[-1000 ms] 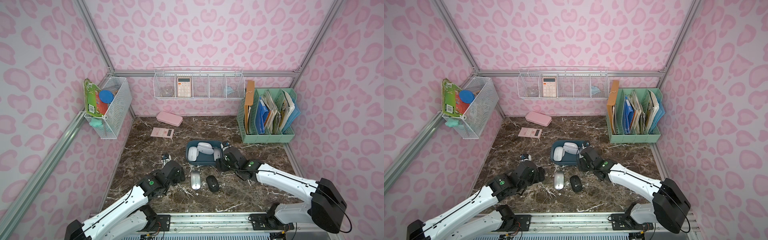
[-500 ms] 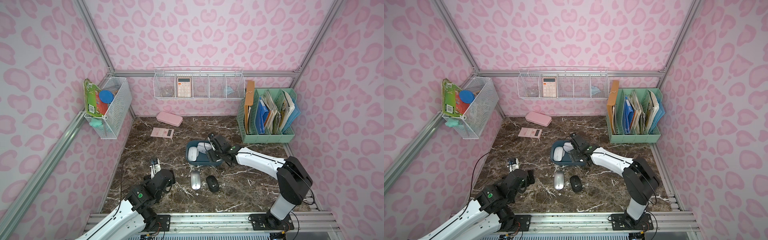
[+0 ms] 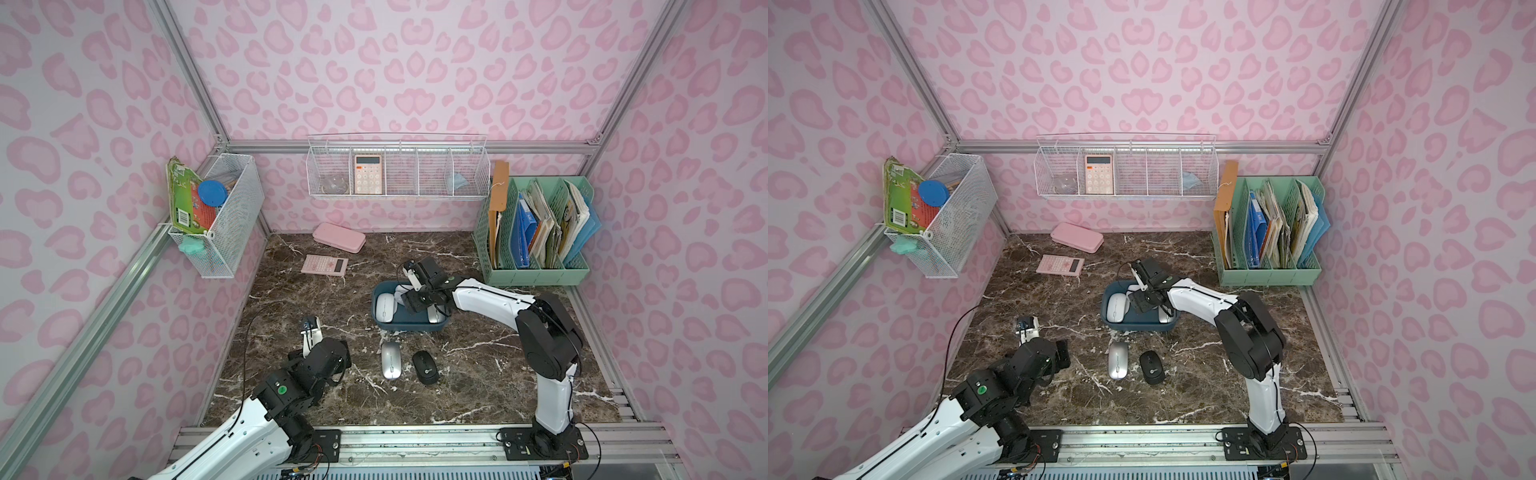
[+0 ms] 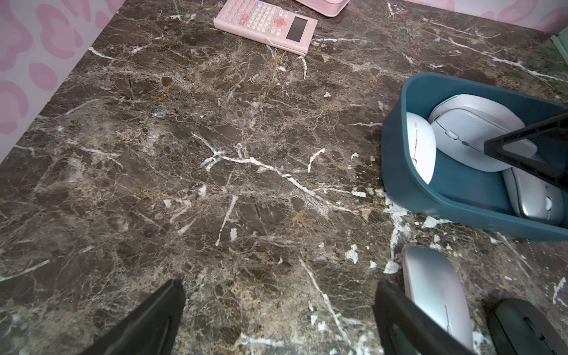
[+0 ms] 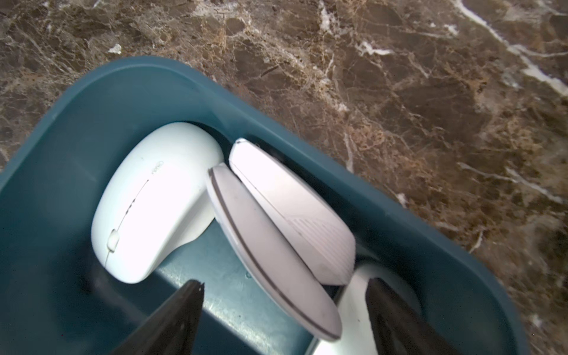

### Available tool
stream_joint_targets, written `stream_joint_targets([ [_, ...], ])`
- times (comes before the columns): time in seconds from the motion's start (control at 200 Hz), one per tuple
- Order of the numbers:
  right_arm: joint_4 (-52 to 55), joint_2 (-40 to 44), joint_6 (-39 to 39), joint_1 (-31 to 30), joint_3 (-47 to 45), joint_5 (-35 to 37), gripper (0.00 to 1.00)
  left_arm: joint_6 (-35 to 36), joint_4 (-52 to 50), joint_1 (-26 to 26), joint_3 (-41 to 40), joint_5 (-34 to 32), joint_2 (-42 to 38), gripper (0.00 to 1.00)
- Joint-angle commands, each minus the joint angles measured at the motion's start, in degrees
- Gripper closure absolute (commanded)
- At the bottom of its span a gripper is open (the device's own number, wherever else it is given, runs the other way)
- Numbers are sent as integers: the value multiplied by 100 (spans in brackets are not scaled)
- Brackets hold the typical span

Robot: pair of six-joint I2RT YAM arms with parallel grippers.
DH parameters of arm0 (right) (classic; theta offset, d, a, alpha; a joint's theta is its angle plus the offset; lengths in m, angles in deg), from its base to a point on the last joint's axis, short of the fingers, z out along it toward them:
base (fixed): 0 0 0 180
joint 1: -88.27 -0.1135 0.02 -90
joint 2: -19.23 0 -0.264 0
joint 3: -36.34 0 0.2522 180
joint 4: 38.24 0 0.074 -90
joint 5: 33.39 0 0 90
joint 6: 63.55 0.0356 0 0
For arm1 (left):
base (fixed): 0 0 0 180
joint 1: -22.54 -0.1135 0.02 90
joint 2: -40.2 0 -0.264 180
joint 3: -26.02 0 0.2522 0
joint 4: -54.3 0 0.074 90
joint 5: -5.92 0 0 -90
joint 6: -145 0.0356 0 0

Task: Take out the mouse from the storage box
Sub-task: Pick up the mouse from the storage box.

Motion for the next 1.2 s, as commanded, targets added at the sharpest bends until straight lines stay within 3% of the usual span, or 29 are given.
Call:
stream_joint_targets([
  [0.0, 155, -89, -79, -70, 129, -120, 24, 56, 82, 1, 31, -87, 46, 1],
  [0.3, 208, -158, -158, -275, 187, -121, 40, 47, 127, 0, 59, -122, 233, 1],
  [0.505, 316, -381, -172, -282, 345, -8, 43, 45, 132, 1, 61, -140, 271, 1],
  [0.695, 379, -459, -167, -335, 363, 161, 38, 47, 145, -1, 50, -149, 266, 1],
  [0.82, 399, -433, -163, -344, 337, 192, 47, 47, 154, -1, 61, -143, 287, 1],
  [0.97, 349, -219, -123, -376, 241, 143, 68, 52, 145, -1, 60, -149, 280, 1],
  [1.195, 239, -81, 76, -384, 162, -82, 70, 47, 145, 3, 61, -157, 277, 1],
])
